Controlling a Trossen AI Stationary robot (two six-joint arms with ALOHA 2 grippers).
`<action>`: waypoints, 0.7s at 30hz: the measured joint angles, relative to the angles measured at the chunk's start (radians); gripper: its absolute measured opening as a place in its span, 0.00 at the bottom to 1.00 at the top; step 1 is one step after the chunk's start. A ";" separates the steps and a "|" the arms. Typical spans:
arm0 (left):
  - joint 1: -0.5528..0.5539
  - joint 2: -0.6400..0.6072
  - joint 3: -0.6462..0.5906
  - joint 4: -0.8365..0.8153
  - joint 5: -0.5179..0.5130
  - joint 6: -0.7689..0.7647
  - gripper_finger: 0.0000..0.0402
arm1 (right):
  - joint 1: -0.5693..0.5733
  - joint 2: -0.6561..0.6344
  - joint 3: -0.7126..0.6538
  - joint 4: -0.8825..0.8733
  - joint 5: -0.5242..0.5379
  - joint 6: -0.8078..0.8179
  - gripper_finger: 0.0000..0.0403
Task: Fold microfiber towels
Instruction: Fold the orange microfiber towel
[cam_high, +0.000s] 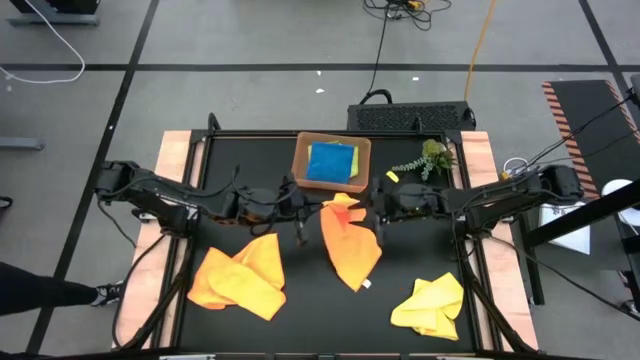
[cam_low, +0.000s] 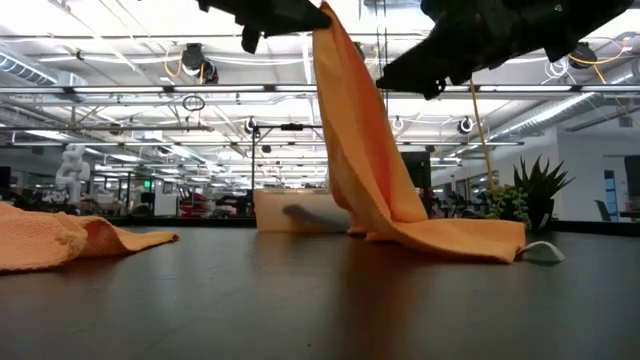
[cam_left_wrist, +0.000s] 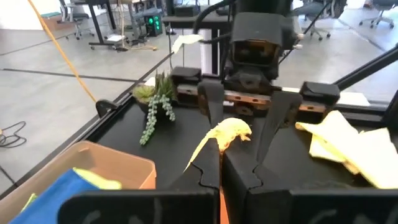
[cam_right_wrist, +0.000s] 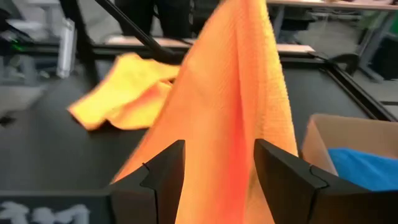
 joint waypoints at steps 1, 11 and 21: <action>0.003 0.000 0.000 -0.006 0.000 0.000 0.00 | 0.008 0.015 0.000 0.000 0.033 -0.009 0.46; 0.009 0.001 0.000 -0.003 0.000 -0.004 0.00 | 0.062 0.166 0.000 0.021 0.477 0.012 0.46; 0.009 0.001 0.000 -0.003 -0.023 0.000 0.00 | 0.069 0.241 0.000 0.059 0.509 0.095 0.46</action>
